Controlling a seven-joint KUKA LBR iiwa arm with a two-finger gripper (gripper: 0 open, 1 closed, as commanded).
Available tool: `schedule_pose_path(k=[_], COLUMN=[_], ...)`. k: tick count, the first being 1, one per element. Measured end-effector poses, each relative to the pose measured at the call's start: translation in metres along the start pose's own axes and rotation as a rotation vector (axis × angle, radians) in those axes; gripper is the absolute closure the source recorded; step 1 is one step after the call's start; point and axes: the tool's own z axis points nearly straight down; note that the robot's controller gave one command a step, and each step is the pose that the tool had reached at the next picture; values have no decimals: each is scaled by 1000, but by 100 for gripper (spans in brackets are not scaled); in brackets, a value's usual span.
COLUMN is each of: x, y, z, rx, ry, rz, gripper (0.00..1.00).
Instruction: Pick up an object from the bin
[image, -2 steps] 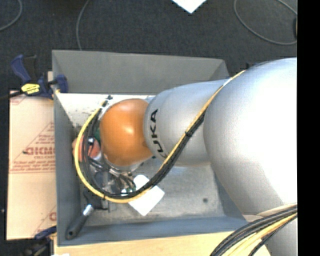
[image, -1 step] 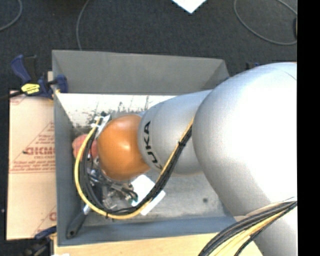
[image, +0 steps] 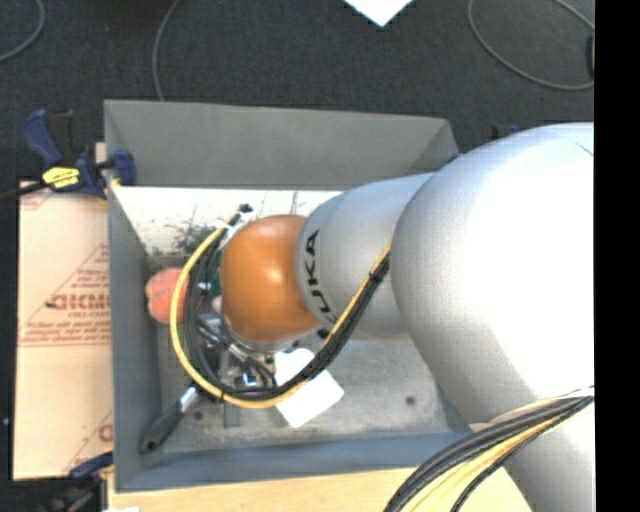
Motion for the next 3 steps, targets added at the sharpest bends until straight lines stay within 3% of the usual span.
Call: schedule_pose_path(k=[1, 2, 3], x=[15, 0, 0], y=[32, 0, 0], z=[-1, 0, 0], rx=[2, 1, 1], ry=[0, -3, -3], rz=[-348, -21, -21], gripper=[0, 100, 100])
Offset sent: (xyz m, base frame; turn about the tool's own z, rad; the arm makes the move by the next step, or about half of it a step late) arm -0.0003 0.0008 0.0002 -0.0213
